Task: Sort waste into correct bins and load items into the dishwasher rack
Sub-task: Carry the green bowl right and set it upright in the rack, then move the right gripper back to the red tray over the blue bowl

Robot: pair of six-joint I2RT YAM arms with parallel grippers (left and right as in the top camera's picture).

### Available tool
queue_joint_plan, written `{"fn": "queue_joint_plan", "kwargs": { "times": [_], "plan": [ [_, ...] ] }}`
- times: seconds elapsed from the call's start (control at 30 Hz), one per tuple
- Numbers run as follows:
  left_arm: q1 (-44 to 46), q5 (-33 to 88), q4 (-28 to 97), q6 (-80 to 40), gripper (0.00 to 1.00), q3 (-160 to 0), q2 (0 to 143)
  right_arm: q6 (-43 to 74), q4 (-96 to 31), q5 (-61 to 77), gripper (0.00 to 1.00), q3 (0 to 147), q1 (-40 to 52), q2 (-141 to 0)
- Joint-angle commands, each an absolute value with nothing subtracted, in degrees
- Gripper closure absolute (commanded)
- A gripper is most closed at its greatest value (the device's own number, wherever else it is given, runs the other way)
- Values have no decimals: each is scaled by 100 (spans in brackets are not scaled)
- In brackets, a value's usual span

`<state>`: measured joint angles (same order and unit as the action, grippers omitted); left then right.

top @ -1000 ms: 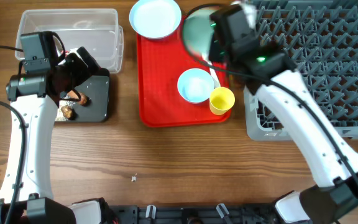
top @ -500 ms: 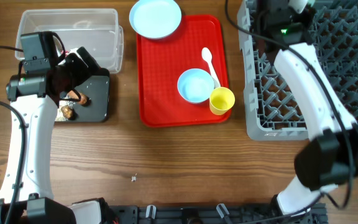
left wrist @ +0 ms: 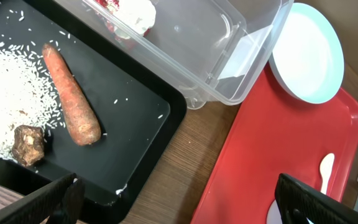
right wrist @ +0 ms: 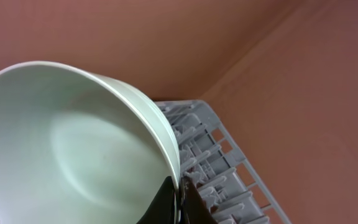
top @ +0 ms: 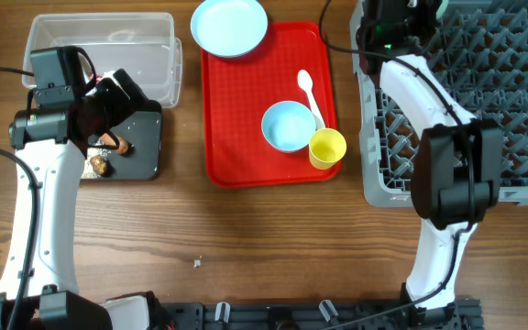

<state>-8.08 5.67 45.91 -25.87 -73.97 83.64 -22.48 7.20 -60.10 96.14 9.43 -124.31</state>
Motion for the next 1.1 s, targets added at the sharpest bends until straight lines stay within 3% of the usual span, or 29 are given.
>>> {"fn": "queue_joint_plan", "kwargs": {
  "times": [0.0, 0.5, 0.87, 0.93, 1.07],
  "plan": [
    [-854, 530, 4576, -2598, 0, -7424, 8344, -2532, 838, -6018, 96, 9690, 930, -12584],
    [-854, 530, 4576, -2598, 0, -7424, 8344, -2534, 803, -5841, 96, 9684, 937, -12860],
    [-854, 530, 4576, -2598, 0, -7424, 8344, -2534, -47, -5395, 95, 9684, 1031, -12860],
    [-854, 530, 4576, -2598, 0, -7424, 8344, -2541, -64, -5398, 91, 9684, 1087, -12860],
    [-854, 530, 4576, -2598, 0, -7424, 8344, -2543, -67, -5408, 68, 9684, 1219, -12857]
  ]
}}
